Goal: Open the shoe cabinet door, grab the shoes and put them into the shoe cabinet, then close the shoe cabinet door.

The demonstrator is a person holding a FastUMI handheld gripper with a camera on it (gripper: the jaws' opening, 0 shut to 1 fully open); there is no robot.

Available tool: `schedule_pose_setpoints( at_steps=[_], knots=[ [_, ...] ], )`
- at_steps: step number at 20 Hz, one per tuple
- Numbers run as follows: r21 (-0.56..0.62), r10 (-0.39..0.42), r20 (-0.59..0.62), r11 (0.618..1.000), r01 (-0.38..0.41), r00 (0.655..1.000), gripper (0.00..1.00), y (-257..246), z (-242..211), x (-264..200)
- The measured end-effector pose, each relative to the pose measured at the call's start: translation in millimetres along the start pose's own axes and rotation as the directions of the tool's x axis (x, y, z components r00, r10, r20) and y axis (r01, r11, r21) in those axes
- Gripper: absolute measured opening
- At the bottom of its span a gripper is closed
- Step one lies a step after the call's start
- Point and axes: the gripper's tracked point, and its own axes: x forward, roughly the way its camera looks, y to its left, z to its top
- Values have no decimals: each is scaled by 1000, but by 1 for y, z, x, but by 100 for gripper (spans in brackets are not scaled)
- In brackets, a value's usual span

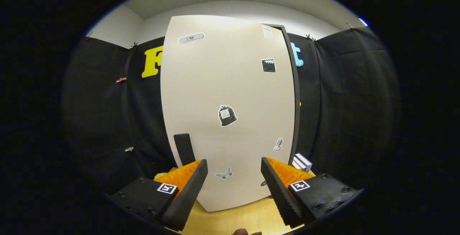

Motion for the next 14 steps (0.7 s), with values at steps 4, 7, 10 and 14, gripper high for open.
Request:
schedule_pose_setpoints(
  at_steps=[4,7,10,14],
  knots=[
    [-5,-29,17,1000,29,999,98,-10,4,6],
    [-17,-41,21,999,41,999,98,-14,4,8],
    [-34,-40,22,999,41,999,98,-12,3,10],
    [-33,-32,24,999,33,999,98,-9,2,11]
  ],
)
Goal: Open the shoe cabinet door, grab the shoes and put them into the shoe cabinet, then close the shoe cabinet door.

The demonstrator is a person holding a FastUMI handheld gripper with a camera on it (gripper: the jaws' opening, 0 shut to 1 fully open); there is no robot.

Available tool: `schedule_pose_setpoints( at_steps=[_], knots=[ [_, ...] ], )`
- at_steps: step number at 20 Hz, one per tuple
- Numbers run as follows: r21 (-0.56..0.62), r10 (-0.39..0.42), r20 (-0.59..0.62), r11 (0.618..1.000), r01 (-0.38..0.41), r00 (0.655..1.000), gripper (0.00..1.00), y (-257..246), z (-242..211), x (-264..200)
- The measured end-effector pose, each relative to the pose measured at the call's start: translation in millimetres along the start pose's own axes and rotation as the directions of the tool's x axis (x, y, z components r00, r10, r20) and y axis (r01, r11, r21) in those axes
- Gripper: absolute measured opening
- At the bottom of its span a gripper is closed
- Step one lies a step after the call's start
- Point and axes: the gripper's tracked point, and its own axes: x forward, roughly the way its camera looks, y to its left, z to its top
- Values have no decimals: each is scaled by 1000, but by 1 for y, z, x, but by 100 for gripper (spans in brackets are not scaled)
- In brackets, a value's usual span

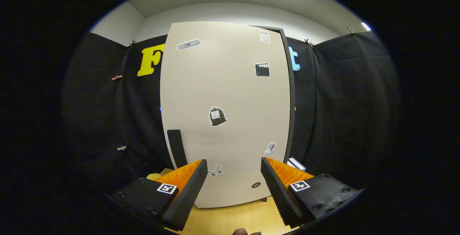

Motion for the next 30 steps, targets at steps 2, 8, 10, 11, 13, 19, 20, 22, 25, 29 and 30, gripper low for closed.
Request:
schedule_pose_setpoints(
  at_steps=[2,8,10,11,13,19,20,22,25,29,30],
  knots=[
    [-2,3,3,1000,-3,1000,98,-1,1,0],
    [3,1,10,1000,-1,1000,98,-4,2,-3],
    [0,0,12,1000,0,1000,98,-6,1,-4],
    [-3,1,11,1000,-1,1000,98,-7,0,-4],
    [-3,0,12,1000,0,1000,98,-8,0,-5],
    [-2,-7,22,1000,7,1000,98,-11,0,-7],
    [-1,-6,22,1000,6,1000,98,-11,0,-6],
    [1,-5,22,1000,5,1000,98,-12,-1,-7],
    [0,-4,24,1000,4,1000,98,-13,-1,-7],
    [-4,-10,26,1000,10,1000,98,-17,-1,-8],
    [-5,-11,31,1000,11,999,98,-18,0,-9]
  ],
)
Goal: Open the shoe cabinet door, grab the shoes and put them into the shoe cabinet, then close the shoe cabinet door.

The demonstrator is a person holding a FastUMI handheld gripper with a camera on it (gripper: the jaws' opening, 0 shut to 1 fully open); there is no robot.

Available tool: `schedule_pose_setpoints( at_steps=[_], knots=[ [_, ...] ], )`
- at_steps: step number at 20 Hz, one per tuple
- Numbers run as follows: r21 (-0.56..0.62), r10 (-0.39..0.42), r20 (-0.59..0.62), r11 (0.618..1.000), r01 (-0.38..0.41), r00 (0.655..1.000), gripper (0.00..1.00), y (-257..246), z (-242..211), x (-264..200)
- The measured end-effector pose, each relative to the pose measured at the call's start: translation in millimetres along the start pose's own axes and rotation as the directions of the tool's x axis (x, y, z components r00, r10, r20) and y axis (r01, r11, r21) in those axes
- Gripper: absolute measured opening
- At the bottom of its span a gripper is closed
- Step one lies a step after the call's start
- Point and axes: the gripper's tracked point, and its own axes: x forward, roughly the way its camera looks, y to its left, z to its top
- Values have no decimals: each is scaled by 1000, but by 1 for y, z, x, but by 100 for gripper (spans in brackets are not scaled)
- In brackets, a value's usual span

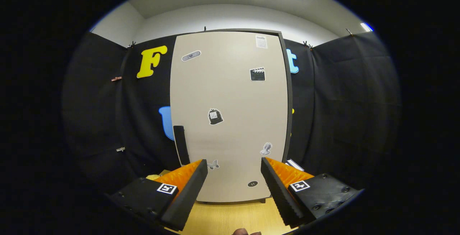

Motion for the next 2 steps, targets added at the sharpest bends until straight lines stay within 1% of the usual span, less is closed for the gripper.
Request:
schedule_pose_setpoints(
  at_steps=[2],
  knots=[
    [-4,-2,4,1000,2,1000,98,-2,1,-1]
  ],
)
